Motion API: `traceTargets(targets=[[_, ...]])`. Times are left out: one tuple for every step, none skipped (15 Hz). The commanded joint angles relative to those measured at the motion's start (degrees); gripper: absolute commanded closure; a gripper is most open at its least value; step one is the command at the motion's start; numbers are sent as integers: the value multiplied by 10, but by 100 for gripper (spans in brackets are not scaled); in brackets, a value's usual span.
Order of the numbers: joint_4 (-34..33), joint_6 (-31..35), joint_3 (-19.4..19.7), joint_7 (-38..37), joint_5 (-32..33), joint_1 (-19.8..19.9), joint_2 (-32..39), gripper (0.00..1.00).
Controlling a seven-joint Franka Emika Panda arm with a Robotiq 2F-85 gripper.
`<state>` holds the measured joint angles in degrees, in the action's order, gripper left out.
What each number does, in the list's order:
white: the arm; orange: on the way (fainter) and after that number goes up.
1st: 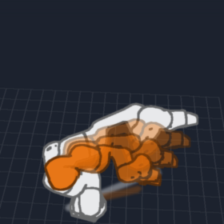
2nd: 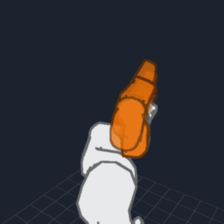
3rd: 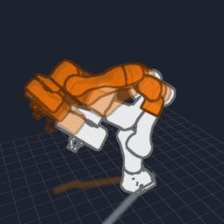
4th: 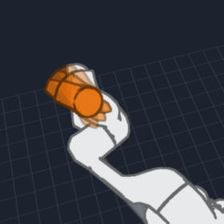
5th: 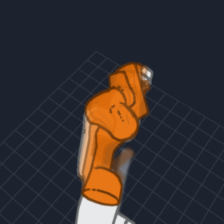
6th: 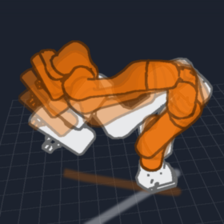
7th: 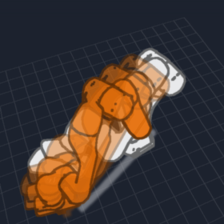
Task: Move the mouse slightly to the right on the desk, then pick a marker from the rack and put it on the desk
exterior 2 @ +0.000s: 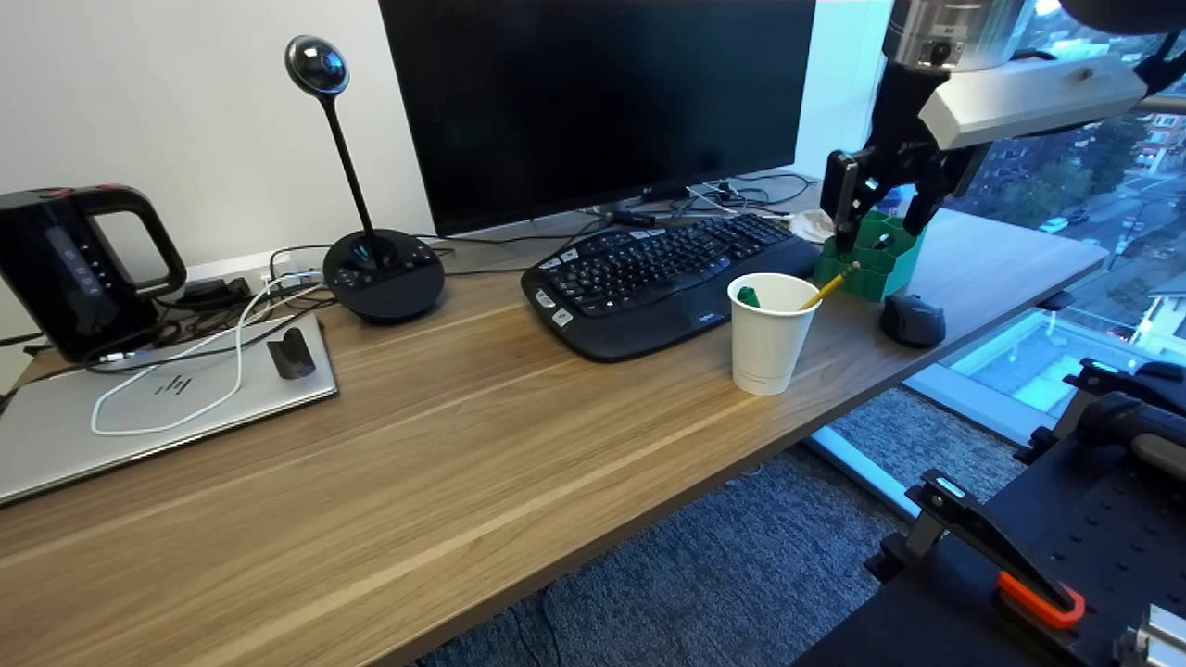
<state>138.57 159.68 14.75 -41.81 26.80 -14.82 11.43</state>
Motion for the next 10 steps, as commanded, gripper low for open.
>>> traceTargets(targets=[[-16, -11, 1, -35, 40, 22, 5, 47], [-21, -11, 3, -39, 43, 29, 8, 47], [-27, -12, 6, -44, 46, 35, 11, 47], [-34, -13, 8, -46, 45, 42, 15, 47], [-41, -14, 12, -49, 43, 49, 19, 47], [-49, -16, 14, -49, 38, 56, 23, 47], [-58, -20, 16, -48, 32, 63, 29, 47], [-67, -23, 19, -49, 29, 68, 34, 47], [-78, -28, 26, -58, 34, 71, 44, 47], [-89, -32, 31, -65, 34, 74, 51, 47]])
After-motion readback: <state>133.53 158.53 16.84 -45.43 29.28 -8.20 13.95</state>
